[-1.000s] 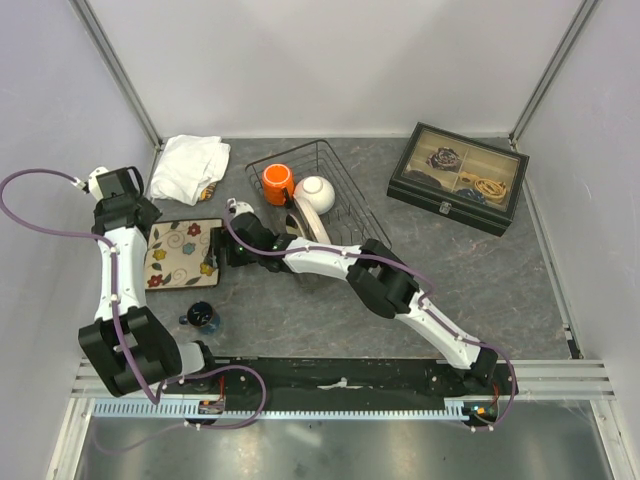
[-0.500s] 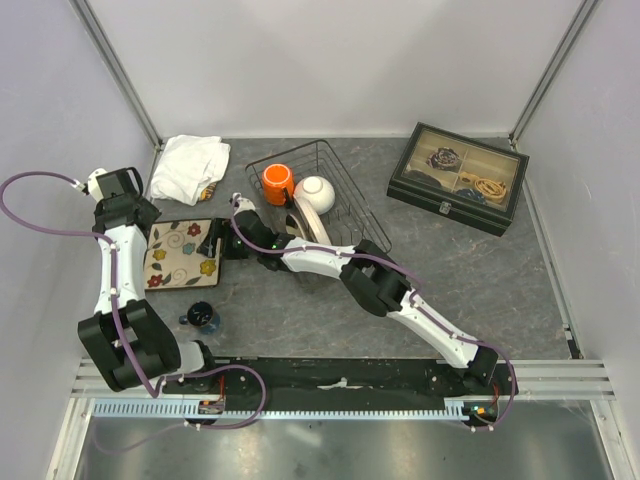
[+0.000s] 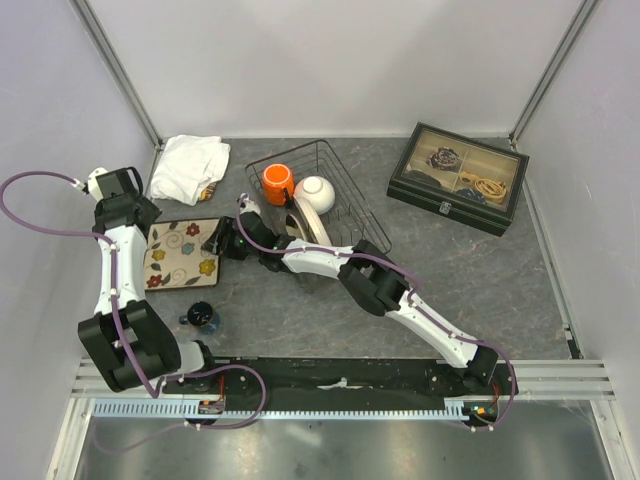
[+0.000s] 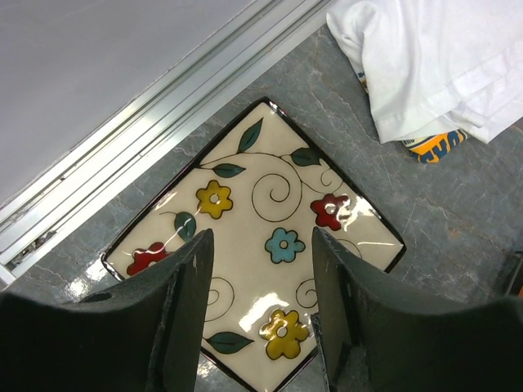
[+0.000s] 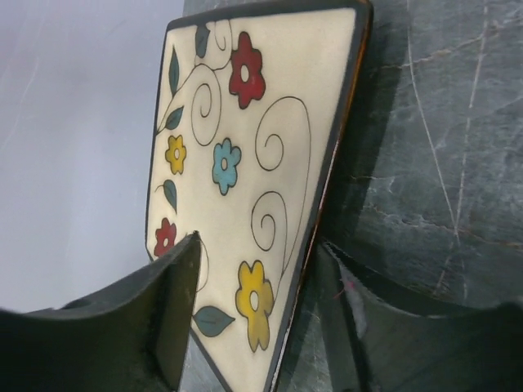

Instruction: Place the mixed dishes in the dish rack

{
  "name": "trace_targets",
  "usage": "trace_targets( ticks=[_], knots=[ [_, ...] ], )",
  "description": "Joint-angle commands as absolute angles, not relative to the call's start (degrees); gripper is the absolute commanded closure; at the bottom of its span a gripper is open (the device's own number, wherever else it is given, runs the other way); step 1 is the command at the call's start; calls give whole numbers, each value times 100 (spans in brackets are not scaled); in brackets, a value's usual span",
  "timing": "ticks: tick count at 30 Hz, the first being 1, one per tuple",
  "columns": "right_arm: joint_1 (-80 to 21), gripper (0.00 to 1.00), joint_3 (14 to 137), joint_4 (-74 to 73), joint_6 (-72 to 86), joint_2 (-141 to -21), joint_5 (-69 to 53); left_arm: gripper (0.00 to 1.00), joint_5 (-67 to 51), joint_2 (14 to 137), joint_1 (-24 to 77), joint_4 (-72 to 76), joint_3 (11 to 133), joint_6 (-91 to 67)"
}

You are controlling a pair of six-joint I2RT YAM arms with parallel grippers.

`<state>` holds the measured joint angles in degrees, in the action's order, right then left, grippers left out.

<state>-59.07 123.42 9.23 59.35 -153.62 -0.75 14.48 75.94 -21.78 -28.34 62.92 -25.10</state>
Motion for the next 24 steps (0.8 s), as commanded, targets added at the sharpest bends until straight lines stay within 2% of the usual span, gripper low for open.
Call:
trace_targets(
  ticks=[1,2,10,18,24],
  knots=[
    [-5906,41,12208,835,6179,-15671,-53,42,1503,7269,-2206,-2558,6223,-2716],
    [-5906,45,12199,844,6187,-15662,-44,42,1512,7242,-2206,-2549,6205,-2698],
    [-5906,57,11979,914,6126,-15513,97,42,1477,7137,-2206,-2540,6170,-2760],
    [-5906,73,11944,879,5854,-15399,114,42,1389,7110,-2206,-2531,6108,-2830],
    [-5906,89,12006,844,5616,-15328,97,42,1345,7040,-2206,-2540,6082,-2839]
  ],
)
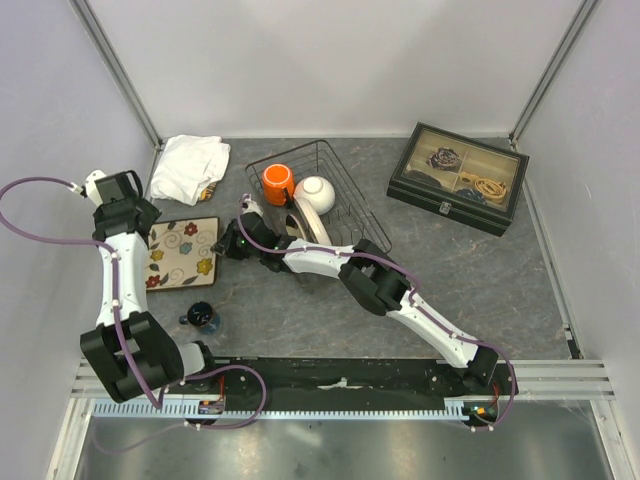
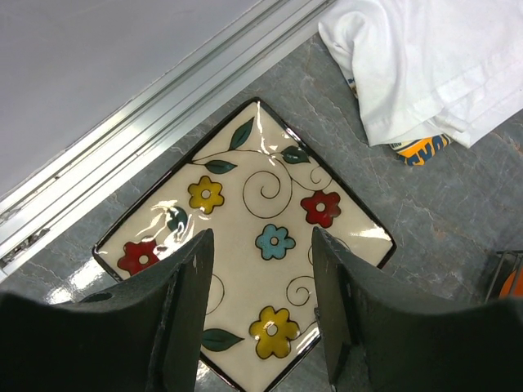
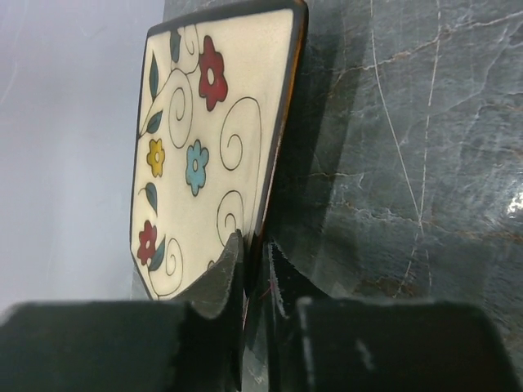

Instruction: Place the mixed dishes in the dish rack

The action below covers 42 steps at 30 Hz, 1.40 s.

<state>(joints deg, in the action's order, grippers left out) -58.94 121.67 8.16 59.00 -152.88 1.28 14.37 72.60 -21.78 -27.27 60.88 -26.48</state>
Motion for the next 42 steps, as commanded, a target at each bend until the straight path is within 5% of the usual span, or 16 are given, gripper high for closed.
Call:
trace_targets(
  ticks=[1,4,42],
  knots=[
    [-5906,93,12015,844,5590,-15302,62,42,1345,7031,-2206,-2540,6082,-2839],
    [-5906,100,12032,887,5432,-15267,18,42,1327,6987,-2206,-2549,6091,-2839],
    [-5880,100,11742,493,4193,-13624,-616,42,923,6583,-2197,-2733,6144,-2927]
  ],
)
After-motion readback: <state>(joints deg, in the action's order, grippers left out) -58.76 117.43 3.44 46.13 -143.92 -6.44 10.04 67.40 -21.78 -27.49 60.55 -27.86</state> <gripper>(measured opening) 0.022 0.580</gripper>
